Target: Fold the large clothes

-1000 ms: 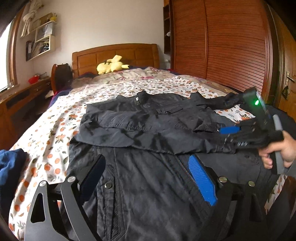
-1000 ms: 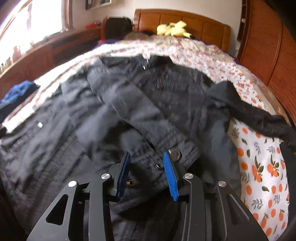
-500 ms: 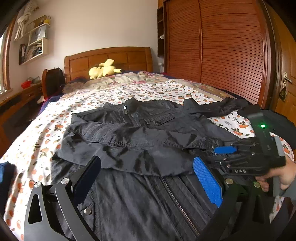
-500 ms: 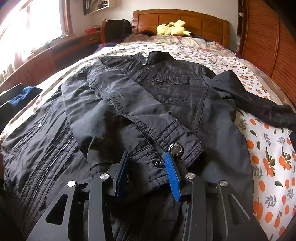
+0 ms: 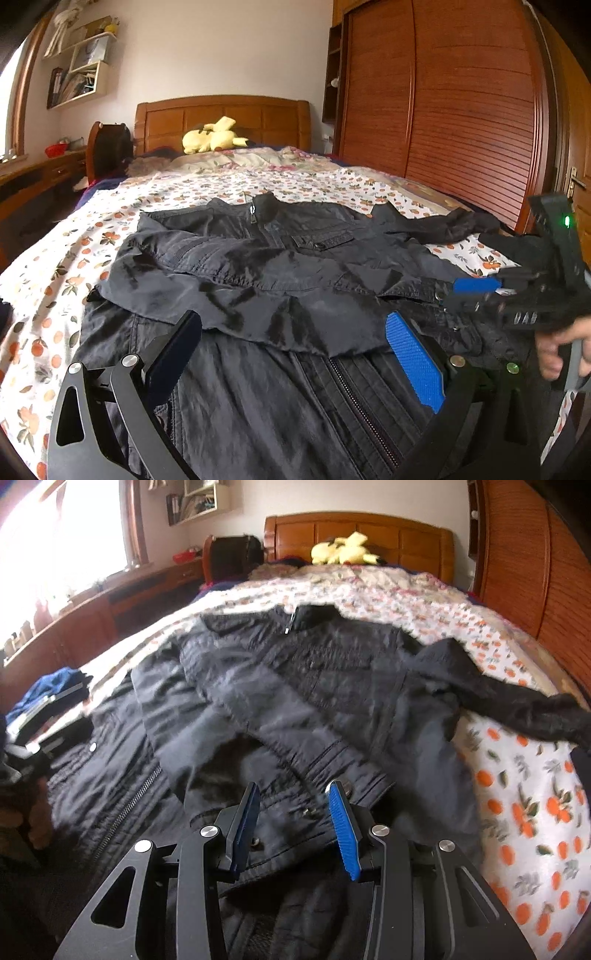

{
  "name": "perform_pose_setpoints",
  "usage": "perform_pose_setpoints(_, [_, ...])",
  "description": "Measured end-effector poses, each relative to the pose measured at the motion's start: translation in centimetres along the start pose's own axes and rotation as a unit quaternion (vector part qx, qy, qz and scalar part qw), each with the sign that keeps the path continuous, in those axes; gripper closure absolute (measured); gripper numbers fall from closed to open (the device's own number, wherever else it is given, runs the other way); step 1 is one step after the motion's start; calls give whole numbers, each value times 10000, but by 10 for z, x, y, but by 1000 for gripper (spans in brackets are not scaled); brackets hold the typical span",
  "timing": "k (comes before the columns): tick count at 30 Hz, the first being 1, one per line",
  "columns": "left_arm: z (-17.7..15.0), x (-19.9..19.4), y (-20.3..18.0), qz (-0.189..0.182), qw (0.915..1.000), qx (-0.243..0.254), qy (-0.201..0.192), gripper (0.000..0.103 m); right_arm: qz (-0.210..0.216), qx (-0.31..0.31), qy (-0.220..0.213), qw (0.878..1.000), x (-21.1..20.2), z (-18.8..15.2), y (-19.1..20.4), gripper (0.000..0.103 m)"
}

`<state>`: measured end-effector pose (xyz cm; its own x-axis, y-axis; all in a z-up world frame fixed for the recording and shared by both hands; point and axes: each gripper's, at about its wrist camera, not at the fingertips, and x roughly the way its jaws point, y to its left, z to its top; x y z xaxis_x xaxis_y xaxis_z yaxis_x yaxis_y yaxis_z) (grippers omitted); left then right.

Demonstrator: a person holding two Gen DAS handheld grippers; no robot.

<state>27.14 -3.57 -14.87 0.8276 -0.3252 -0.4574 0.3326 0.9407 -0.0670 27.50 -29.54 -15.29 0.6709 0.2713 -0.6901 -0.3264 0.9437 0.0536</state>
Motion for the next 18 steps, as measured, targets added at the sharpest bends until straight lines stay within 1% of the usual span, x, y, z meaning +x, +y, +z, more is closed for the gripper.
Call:
perform_pose_setpoints(2, [-1, -4, -1, 12, 10000, 10, -73, 2, -131, 38, -123, 9998, -9, 10, -13, 63])
perform_pose_setpoints(3, [-2, -6, -1, 21, 9999, 31, -123, 2, -207, 53, -167, 9996, -11, 15, -19, 59])
perform_pose_setpoints(6, [-3, -11, -5, 67, 9997, 101, -229, 2, -474, 153, -191, 9986, -10, 29, -46, 57])
perform_pose_setpoints(9, [-5, -14, -8, 102, 9994, 162, -294, 2, -732, 312, -157, 9967, -2, 41, -76, 56])
perform_pose_setpoints(11, [-5, -15, -10, 117, 9992, 199, -315, 2, -963, 443, -119, 9943, 8, 49, -99, 52])
perform_pose_setpoints(13, [-5, -14, -10, 122, 9993, 203, -306, 2, -1145, 614, -85, 9915, 17, 54, -121, 46])
perform_pose_setpoints(14, [-6, -15, -10, 124, 9993, 194, -305, 2, -1203, 699, -74, 9902, 21, 56, -130, 44])
perform_pose_setpoints(16, [-6, -15, -9, 121, 9993, 168, -308, 2, -1326, 929, -40, 9868, 31, 60, -150, 36])
perform_pose_setpoints(18, [-6, -16, -8, 115, 9993, 151, -312, 2, -1417, 1100, -8, 9838, 37, 63, -166, 36])
